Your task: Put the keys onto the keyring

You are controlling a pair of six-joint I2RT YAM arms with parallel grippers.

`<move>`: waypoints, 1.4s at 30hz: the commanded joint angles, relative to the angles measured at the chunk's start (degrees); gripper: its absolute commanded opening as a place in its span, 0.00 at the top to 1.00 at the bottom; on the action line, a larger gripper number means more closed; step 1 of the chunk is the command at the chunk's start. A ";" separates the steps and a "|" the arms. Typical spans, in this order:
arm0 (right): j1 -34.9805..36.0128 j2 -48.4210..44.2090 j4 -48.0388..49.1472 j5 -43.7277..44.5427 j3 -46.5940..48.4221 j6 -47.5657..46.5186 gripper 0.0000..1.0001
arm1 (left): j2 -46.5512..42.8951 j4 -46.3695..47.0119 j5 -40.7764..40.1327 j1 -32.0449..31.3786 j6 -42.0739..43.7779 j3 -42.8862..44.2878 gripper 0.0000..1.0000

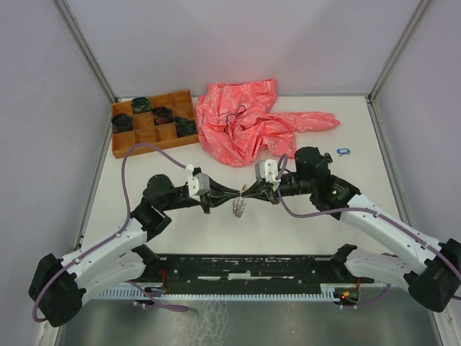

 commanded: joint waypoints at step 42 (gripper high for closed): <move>2.13 8.61 -31.37 1.67 17.80 -13.28 0.99 | 8.69 -22.13 9.55 -1.78 12.06 12.57 0.86</move>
